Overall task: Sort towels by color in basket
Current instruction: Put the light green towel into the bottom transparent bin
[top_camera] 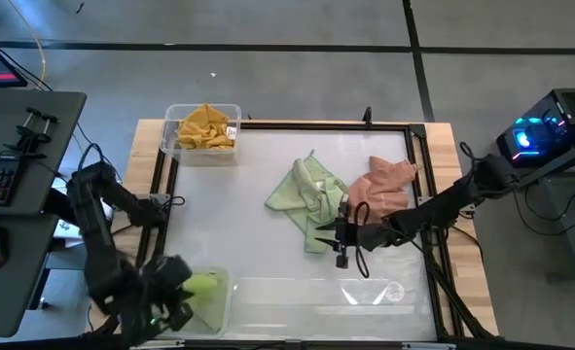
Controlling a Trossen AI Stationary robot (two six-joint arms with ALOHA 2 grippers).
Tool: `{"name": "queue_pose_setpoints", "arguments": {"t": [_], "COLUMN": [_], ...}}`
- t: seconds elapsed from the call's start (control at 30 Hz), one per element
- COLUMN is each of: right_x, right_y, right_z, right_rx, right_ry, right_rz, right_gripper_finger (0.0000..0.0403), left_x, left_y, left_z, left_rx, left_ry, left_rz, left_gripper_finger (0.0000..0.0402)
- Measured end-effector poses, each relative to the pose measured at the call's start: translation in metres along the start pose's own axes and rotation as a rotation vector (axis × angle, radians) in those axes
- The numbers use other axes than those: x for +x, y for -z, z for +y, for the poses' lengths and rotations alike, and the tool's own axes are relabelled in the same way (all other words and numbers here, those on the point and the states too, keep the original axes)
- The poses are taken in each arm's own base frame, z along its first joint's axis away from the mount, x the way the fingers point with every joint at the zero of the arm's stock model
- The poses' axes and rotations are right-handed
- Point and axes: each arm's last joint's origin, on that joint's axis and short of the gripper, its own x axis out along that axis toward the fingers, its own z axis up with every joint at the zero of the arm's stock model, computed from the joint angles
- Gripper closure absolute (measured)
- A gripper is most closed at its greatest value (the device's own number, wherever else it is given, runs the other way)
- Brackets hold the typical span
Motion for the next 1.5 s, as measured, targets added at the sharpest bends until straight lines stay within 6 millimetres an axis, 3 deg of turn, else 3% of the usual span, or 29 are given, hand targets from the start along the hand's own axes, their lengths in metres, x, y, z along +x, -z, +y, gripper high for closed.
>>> {"name": "queue_pose_setpoints", "arguments": {"t": [0.17,0.37,0.53,0.73,1.03,1.17,1.27,1.5], "right_x": [0.001,0.000,0.000,0.000,0.000,0.000,0.000,0.000], "right_y": [-0.002,-0.005,-0.007,-0.007,-0.007,-0.007,-0.007,-0.007], "right_z": [0.000,0.001,0.001,0.001,0.001,0.001,0.001,0.001], "right_rx": [-0.007,-0.035,-0.039,-0.039,-0.037,-0.037,-0.037,-0.036], "right_ry": [-0.003,-0.005,-0.006,-0.007,-0.010,-0.010,-0.010,-0.010], "right_rz": [-0.018,-0.055,-0.074,-0.074,-0.074,-0.073,-0.073,-0.074], "right_gripper_finger": [0.0281,0.0281,0.0281,0.0281,0.0281,0.0281,0.0281,0.0281], "left_x": [0.033,0.052,0.049,0.026,0.015,0.013,0.016,0.027], "left_y": [0.033,0.040,0.033,0.021,0.017,0.023,0.027,0.021], "left_z": [-0.003,-0.004,0.001,0.006,0.020,0.018,0.017,0.016], "left_rx": [-0.223,-0.255,-0.311,-0.362,-0.349,-0.495,-0.494,-0.427], "left_ry": [-0.076,-0.115,-0.147,-0.087,-0.165,-0.270,-0.351,-0.250], "left_rz": [0.212,0.215,0.184,0.299,0.312,0.507,0.582,0.347], "left_gripper_finger": [0.0368,0.0331,0.0279,0.0230,0.0230,0.0236,0.0245,0.0260]}}
